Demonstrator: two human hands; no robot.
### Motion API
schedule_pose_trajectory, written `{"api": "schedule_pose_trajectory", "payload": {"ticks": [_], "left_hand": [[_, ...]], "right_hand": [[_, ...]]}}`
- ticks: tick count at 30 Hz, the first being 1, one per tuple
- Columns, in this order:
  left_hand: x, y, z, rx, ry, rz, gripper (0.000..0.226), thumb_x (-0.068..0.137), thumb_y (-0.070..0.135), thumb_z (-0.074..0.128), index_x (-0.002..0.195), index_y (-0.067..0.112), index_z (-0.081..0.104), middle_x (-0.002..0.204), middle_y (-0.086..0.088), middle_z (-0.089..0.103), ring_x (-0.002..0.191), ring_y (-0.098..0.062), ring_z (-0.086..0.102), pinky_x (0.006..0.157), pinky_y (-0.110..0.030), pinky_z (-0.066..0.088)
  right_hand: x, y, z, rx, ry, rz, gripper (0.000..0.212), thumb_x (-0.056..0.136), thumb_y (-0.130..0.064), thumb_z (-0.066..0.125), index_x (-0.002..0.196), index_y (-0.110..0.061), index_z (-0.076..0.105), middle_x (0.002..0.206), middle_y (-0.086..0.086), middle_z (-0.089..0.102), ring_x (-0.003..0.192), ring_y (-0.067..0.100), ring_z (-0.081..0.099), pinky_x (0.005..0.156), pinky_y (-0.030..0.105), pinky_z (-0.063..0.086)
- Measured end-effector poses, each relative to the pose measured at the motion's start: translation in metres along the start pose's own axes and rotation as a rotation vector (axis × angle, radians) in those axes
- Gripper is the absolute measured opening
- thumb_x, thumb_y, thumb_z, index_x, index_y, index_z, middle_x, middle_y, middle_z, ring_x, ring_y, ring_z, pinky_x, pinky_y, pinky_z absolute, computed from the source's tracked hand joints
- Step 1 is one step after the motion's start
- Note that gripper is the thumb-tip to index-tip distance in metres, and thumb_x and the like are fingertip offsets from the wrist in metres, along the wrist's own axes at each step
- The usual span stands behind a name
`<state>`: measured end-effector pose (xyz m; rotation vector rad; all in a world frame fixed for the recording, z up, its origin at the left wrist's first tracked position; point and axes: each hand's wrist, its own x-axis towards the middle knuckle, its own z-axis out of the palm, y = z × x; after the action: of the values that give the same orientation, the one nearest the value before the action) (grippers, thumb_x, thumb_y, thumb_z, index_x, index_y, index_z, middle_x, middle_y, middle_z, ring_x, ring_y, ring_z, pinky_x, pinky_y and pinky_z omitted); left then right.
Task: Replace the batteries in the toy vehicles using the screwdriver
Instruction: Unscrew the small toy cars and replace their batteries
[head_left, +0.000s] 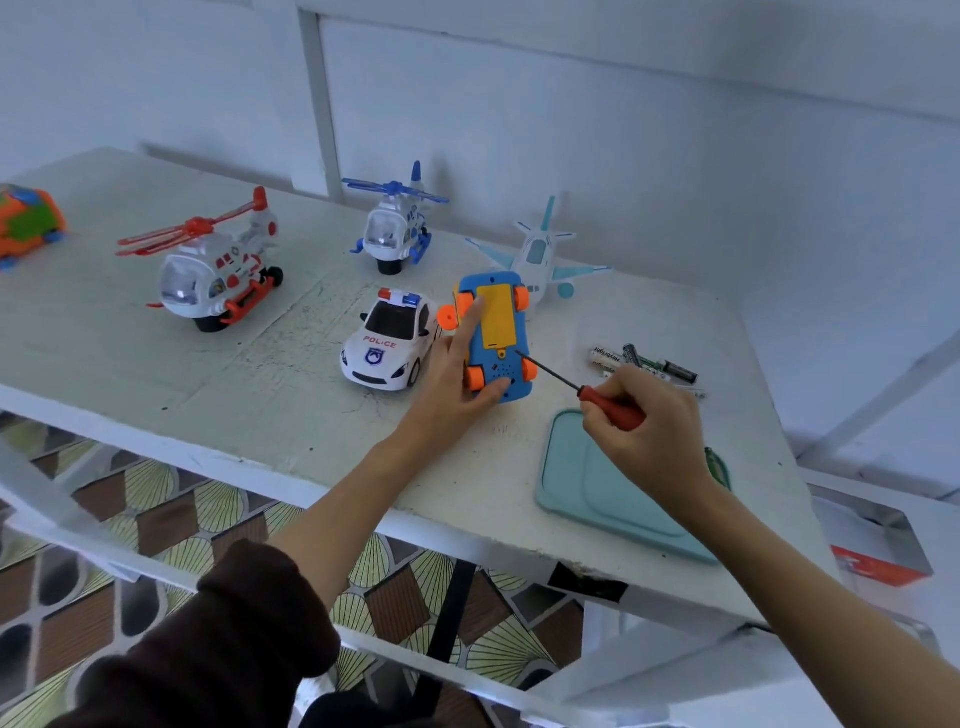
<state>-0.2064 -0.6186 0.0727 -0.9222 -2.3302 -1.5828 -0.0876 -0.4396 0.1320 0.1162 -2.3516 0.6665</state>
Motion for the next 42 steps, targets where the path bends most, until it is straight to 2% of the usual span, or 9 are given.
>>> {"api": "schedule_pose_trajectory", "payload": {"ticks": [7, 16, 23, 28, 32, 34, 36, 39, 42], "left_hand": [[0.0, -0.001, 0.0, -0.021, -0.004, 0.007, 0.078, 0.083, 0.029, 0.061, 0.138, 0.044, 0.007, 0.122, 0.011, 0.031, 0.108, -0.001, 0.035, 0.098, -0.022, 0.034], [-0.001, -0.001, 0.001, -0.023, -0.006, -0.027, 0.078, 0.083, 0.033, 0.059, 0.14, 0.044, 0.008, 0.127, 0.002, 0.031, 0.116, -0.016, 0.039, 0.102, -0.039, 0.04], [0.0, -0.002, 0.001, -0.049, 0.038, -0.033, 0.079, 0.081, 0.04, 0.06, 0.139, 0.052, 0.008, 0.129, -0.003, 0.036, 0.12, -0.019, 0.041, 0.106, -0.044, 0.039], [-0.002, -0.001, 0.003, 0.035, 0.017, 0.014, 0.079, 0.081, 0.032, 0.062, 0.142, 0.04, 0.012, 0.125, -0.006, 0.036, 0.106, -0.009, 0.035, 0.095, -0.02, 0.033], [-0.002, -0.004, 0.005, 0.098, -0.008, 0.029, 0.08, 0.083, 0.035, 0.061, 0.145, 0.043, 0.01, 0.127, -0.013, 0.036, 0.11, -0.014, 0.038, 0.095, -0.021, 0.031], [-0.002, -0.003, 0.005, 0.118, -0.016, 0.037, 0.081, 0.084, 0.039, 0.059, 0.144, 0.048, 0.006, 0.127, -0.014, 0.037, 0.112, -0.018, 0.04, 0.095, -0.025, 0.033], [-0.003, -0.003, 0.005, 0.149, -0.02, 0.051, 0.079, 0.083, 0.044, 0.057, 0.142, 0.048, 0.004, 0.126, -0.015, 0.039, 0.111, -0.021, 0.041, 0.093, -0.027, 0.034], [-0.004, -0.003, 0.005, 0.159, -0.025, 0.061, 0.078, 0.083, 0.045, 0.056, 0.142, 0.048, 0.005, 0.121, -0.015, 0.039, 0.107, -0.022, 0.041, 0.09, -0.025, 0.033], [-0.005, -0.002, 0.005, 0.142, -0.033, 0.07, 0.081, 0.086, 0.033, 0.062, 0.144, 0.047, 0.008, 0.118, -0.012, 0.036, 0.104, -0.019, 0.041, 0.089, -0.022, 0.033]], "right_hand": [[0.003, -0.005, 0.002, -0.012, -0.02, -0.013, 0.014, 0.069, -0.016, 0.064, 0.062, -0.009, 0.054, 0.055, 0.0, 0.055, 0.049, 0.018, 0.05, 0.046, 0.029, 0.044], [0.007, -0.009, 0.003, -0.083, -0.041, -0.027, 0.012, 0.067, -0.015, 0.063, 0.061, -0.008, 0.055, 0.052, 0.001, 0.055, 0.046, 0.02, 0.05, 0.044, 0.027, 0.042], [0.021, -0.017, -0.008, -0.265, -0.078, -0.21, 0.012, 0.076, -0.016, 0.062, 0.066, -0.01, 0.061, 0.062, -0.001, 0.055, 0.049, 0.018, 0.049, 0.039, 0.023, 0.038], [0.037, -0.025, -0.018, -0.326, -0.027, -0.25, 0.01, 0.077, -0.019, 0.067, 0.077, -0.01, 0.071, 0.075, 0.007, 0.057, 0.059, 0.022, 0.052, 0.05, 0.021, 0.032], [0.051, -0.041, -0.019, -0.301, -0.158, -0.016, 0.041, 0.092, -0.039, 0.052, 0.083, -0.001, 0.064, 0.072, 0.013, 0.059, 0.062, 0.031, 0.055, 0.056, 0.033, 0.043], [0.057, -0.043, -0.02, -0.439, -0.253, 0.148, 0.052, 0.096, -0.044, 0.036, 0.064, -0.005, 0.05, 0.066, 0.011, 0.052, 0.062, 0.028, 0.045, 0.051, 0.031, 0.031], [0.057, -0.043, -0.022, -0.416, -0.284, 0.146, 0.049, 0.096, -0.036, 0.041, 0.054, -0.011, 0.039, 0.061, 0.007, 0.05, 0.056, 0.022, 0.039, 0.046, 0.027, 0.023], [0.052, -0.039, -0.027, -0.114, -0.245, 0.07, 0.022, 0.082, -0.016, 0.066, 0.063, -0.007, 0.058, 0.057, -0.005, 0.051, 0.051, 0.008, 0.043, 0.051, 0.021, 0.03], [0.047, -0.039, -0.032, 0.088, -0.329, 0.03, 0.015, 0.073, 0.002, 0.07, 0.083, -0.009, 0.064, 0.081, 0.0, 0.054, 0.066, 0.0, 0.053, 0.063, 0.007, 0.038]]}}
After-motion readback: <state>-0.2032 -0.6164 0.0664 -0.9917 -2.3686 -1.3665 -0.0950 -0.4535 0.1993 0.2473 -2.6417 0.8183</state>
